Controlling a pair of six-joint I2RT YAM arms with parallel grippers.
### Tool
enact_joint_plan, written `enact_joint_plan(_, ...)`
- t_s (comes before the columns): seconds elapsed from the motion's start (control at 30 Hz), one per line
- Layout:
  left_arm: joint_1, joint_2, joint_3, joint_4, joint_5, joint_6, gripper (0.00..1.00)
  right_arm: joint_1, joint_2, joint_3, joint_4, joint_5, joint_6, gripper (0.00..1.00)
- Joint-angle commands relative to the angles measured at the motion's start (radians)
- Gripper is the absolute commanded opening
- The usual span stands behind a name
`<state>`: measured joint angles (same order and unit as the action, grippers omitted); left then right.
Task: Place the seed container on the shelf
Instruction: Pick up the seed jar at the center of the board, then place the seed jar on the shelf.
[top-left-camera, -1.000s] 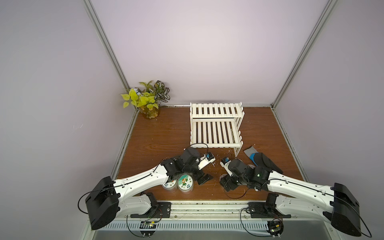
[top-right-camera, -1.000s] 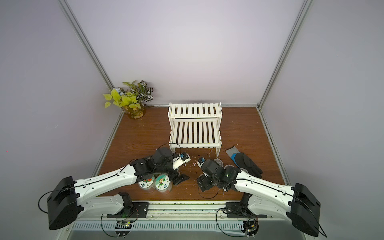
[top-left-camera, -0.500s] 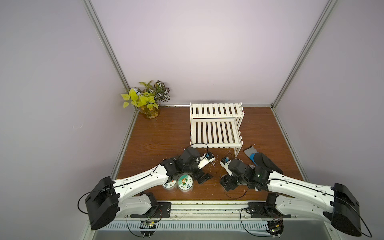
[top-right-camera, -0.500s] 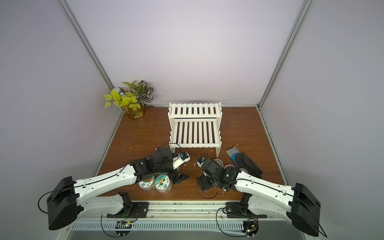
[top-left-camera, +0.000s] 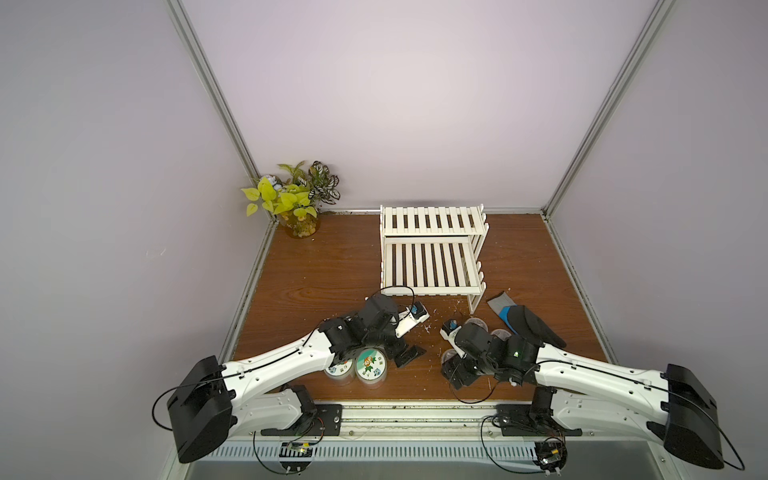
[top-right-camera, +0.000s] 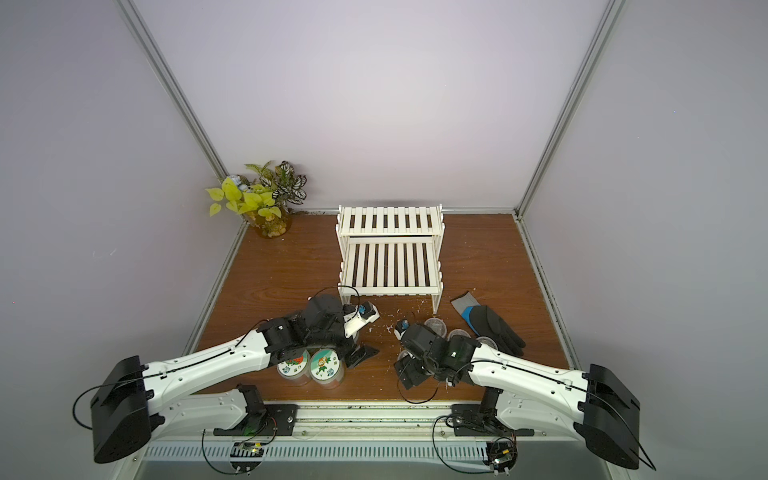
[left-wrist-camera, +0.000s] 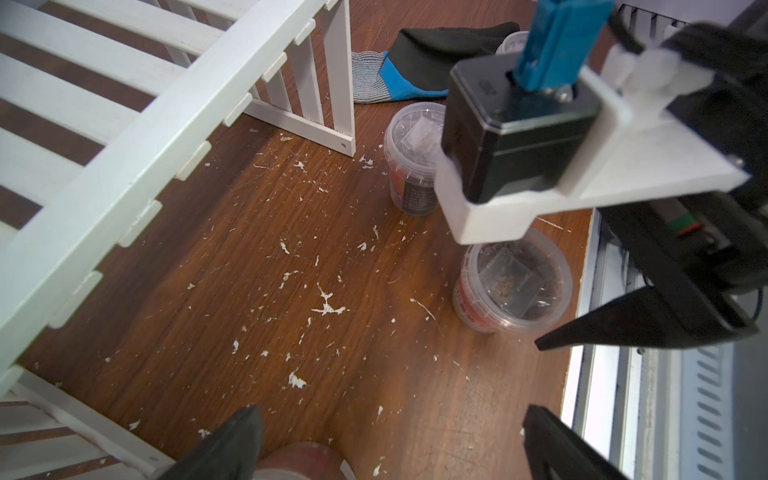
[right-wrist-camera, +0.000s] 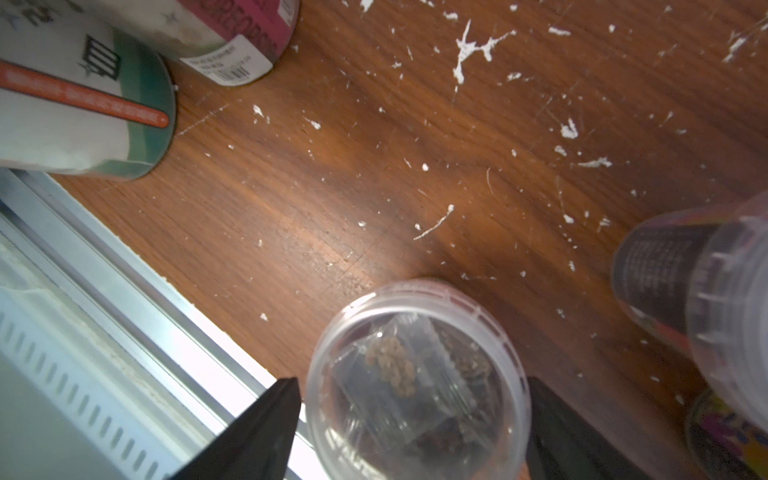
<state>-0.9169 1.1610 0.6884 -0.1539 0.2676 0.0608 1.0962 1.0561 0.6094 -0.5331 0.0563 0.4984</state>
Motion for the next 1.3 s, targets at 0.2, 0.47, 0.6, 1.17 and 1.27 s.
enact_joint_plan(0.2,-0.009,-0.017,0.002,0.008,-0.014,0.008,1.0,0.005,-0.032,0.041,-0.034,0.06,0.018,0.72)
enact_joint_plan(0.47,-0.008,-0.042,0.035,0.023,-0.071,-0.011,1.0,0.005,-0.122,0.122,-0.102,0.132,0.027,0.7)
enact_joint_plan(0.6,-0.008,-0.103,0.037,0.082,-0.186,-0.05,1.0,0.004,-0.147,0.251,-0.14,0.209,-0.01,0.7)
enact_joint_plan(1.17,0.194,-0.225,0.068,0.257,-0.291,-0.201,1.0,-0.233,0.305,1.031,-0.148,0.096,-0.343,0.7)
enact_joint_plan(1.27,0.255,-0.227,0.068,0.292,-0.25,-0.239,1.0,-0.252,0.395,1.144,-0.185,0.067,-0.363,0.7)
